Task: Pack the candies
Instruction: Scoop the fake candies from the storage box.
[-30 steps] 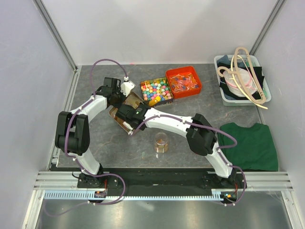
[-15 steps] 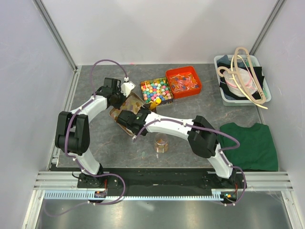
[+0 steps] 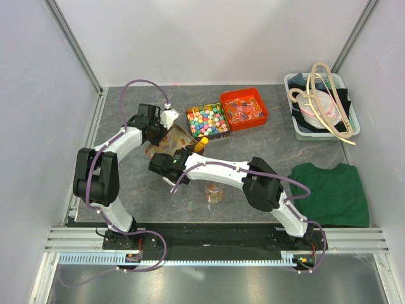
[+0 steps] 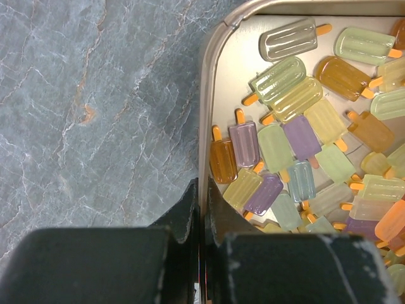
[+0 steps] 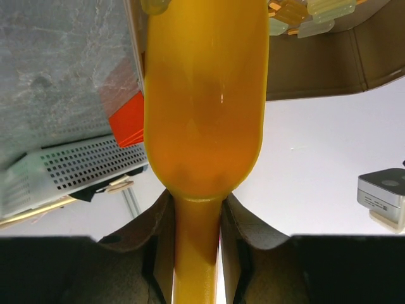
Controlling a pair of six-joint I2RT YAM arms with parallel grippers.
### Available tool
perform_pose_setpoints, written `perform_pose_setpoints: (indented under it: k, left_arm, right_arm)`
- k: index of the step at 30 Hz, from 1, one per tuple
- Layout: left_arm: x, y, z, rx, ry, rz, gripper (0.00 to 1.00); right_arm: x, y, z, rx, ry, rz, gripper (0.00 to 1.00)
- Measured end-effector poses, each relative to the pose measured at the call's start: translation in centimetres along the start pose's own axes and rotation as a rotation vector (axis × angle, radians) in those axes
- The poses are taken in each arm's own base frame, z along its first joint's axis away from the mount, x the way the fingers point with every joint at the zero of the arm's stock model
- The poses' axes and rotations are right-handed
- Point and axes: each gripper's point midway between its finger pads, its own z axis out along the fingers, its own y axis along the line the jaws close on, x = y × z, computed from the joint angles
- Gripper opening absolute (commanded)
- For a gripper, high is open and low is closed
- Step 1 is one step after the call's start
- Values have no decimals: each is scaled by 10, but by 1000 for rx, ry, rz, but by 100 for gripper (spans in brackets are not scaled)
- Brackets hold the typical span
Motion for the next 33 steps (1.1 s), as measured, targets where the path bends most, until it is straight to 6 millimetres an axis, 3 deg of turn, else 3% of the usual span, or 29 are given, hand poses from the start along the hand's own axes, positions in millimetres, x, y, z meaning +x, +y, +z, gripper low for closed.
perform_pose_setpoints:
  k: [8,18,33]
  left_arm:
    - [10,-2,0,-3,32,-4,2]
    - [15,-3,-4,-9,37,-9,2]
    - [17,-12,-4,27,37,-9,2]
  right_arm:
    - [-10,6,6,-40,-62,83,0]
    - [-8,13,21,-105,-152,177,0]
    - [-26,15,28,-119,-209,148,0]
